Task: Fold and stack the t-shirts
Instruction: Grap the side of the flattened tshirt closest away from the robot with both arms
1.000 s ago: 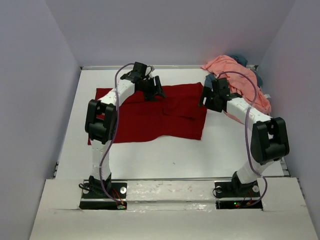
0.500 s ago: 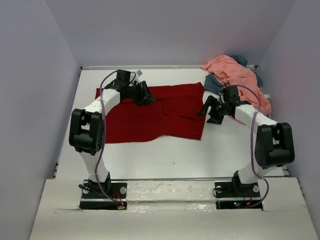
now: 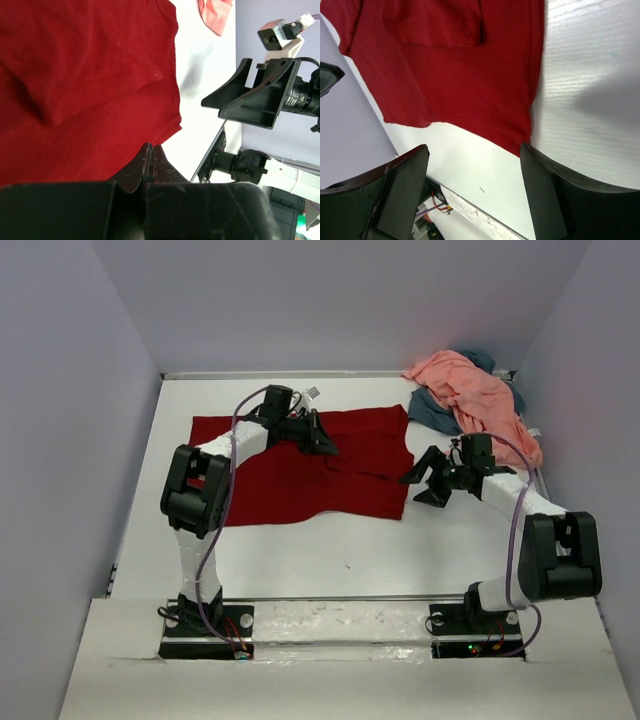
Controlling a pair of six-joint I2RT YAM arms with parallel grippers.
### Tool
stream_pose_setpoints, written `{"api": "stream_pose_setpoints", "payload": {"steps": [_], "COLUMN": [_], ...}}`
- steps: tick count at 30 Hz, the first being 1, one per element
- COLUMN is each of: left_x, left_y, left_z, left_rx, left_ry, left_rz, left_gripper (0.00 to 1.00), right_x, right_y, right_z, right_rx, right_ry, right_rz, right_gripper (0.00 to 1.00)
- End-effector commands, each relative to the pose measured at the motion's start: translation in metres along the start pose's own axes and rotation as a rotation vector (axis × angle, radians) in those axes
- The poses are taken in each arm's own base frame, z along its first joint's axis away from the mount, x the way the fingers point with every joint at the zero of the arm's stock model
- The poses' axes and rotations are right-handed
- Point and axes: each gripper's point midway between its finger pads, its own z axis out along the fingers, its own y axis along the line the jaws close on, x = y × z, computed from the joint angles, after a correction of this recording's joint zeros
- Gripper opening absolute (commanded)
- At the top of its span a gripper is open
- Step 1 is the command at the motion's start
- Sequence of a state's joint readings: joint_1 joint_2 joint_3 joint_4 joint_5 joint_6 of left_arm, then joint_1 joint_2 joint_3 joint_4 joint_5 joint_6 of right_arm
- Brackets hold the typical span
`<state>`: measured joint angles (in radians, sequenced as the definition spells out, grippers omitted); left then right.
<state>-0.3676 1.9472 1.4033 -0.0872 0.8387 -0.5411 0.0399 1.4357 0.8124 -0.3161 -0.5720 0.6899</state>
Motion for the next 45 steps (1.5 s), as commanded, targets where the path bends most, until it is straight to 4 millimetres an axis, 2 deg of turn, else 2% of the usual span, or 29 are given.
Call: {"api": "stream_pose_setpoints", "payload": {"steps": [1,3,7,12,16,23,28,33,45], "left_x": [-0.005,0.001,0.005,0.009,0.015,0.035,0.045,0.056,0.065], "left_y": [-0.036,-0.030,-0.032,-0.038,-0.033,-0.005,0.006,0.019,0.045], "left_z": [0.017,0.033,0.048,0.066,0.079,0.101,0.109,0.118,0.132], "left_rx": [0.130,0.133,0.147,0.167,0.147,0.054,0.035,0.002,-0.078], "left_ry": [0.032,0.068,0.094,0.114,0.124,0.175,0.199,0.228,0.240], "left_rz": [0.064,0.051,0.055,0.079,0.083,0.057,0.042,0.021,-0.018], "left_gripper": [0.00,0.00,0.00,0.00,0.00,0.00,0.00,0.00,0.00], "right_x": [0.001,0.006,0.008,0.000,-0.006,-0.015,-0.016,-0.010,0.028], "right_y": [0.012,0.007,-0.002,-0.004,-0.008,-0.010,-0.011,-0.012,-0.006], "right_z": [-0.002,0.005,0.016,0.021,0.030,0.048,0.055,0.055,0.046], "right_rx": [-0.091,-0.109,-0.115,-0.105,-0.104,-0.128,-0.151,-0.160,-0.148], "right_ry": [-0.018,-0.010,-0.005,-0.024,-0.032,-0.020,-0.009,0.008,0.123], "right_rz": [0.013,0.031,0.055,0.044,0.042,0.047,0.050,0.065,0.072], "right_gripper": [0.79,0.79,0.78,0.78,0.78,0.77,0.77,0.77,0.76]}}
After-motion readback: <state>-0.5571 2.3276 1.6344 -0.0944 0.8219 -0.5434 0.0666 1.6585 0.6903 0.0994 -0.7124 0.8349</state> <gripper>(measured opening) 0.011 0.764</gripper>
